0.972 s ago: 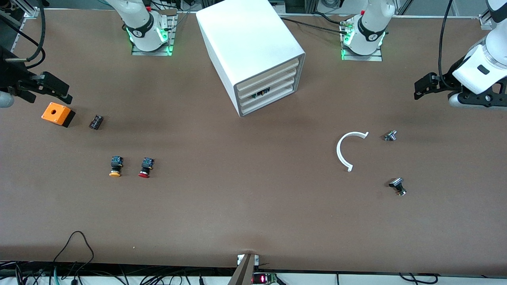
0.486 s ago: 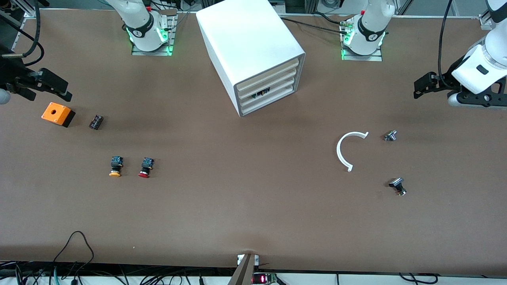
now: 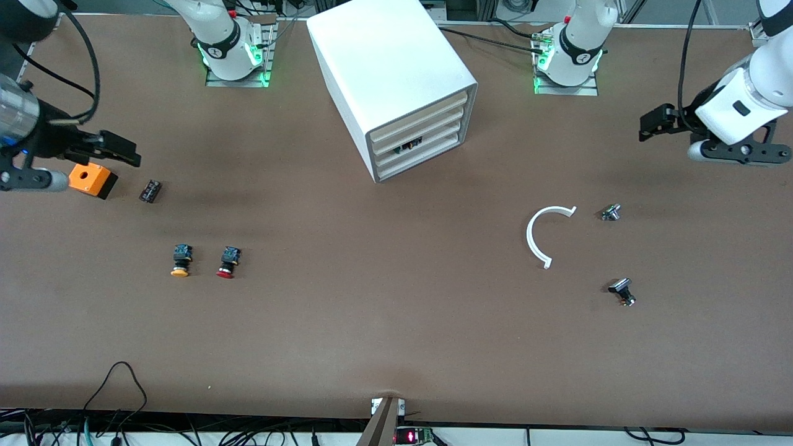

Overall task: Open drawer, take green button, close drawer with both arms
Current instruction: 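Move the left gripper to the drawer handle while the right gripper advances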

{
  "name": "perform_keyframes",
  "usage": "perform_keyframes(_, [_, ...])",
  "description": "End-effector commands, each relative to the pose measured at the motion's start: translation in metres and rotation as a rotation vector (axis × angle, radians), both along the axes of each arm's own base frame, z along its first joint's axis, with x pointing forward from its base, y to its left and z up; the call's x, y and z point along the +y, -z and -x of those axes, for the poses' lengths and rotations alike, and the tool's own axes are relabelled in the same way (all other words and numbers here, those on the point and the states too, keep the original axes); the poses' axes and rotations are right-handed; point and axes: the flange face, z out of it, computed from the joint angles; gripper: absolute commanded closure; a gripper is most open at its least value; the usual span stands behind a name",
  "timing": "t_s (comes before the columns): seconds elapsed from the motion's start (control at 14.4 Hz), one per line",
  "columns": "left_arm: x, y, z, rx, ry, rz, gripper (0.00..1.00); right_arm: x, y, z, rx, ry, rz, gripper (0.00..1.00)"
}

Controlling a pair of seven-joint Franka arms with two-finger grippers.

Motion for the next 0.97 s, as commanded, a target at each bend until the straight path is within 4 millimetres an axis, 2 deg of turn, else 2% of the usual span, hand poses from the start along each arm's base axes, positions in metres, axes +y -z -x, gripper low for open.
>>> perform_keyframes(0.0, [-0.012, 0.015, -0.004, 0.068, 0.078, 0.074, 0.01, 0.016, 0.031, -0.007, 0.014, 0.028, -0.012, 0.0])
perform_keyframes(0.07, [-0.022, 0.029, -0.006, 0.119, 0.132, 0.102, 0.01, 0.019, 0.043, -0.009, 0.015, 0.055, -0.007, 0.0])
perform_keyframes(0.14, [-0.037, 0.044, -0.006, 0.177, 0.169, 0.168, 0.01, 0.032, 0.058, -0.011, 0.014, 0.068, -0.004, 0.0])
perform_keyframes(0.35, [-0.059, 0.089, -0.014, 0.288, 0.175, 0.333, 0.01, 0.055, 0.095, -0.018, 0.004, 0.124, 0.006, 0.0])
perform_keyframes(0.49, [-0.072, 0.114, -0.02, 0.319, 0.214, 0.465, 0.01, 0.079, 0.116, -0.022, 0.008, 0.158, 0.013, 0.0])
perform_keyframes(0.76, [-0.093, 0.182, -0.036, 0.299, 0.245, 0.744, 0.01, 0.116, 0.148, -0.025, 0.025, 0.242, 0.032, 0.0])
perform_keyframes(0.9, [-0.108, 0.22, -0.031, 0.24, 0.269, 0.848, 0.01, 0.132, 0.162, -0.025, 0.037, 0.276, 0.043, 0.0])
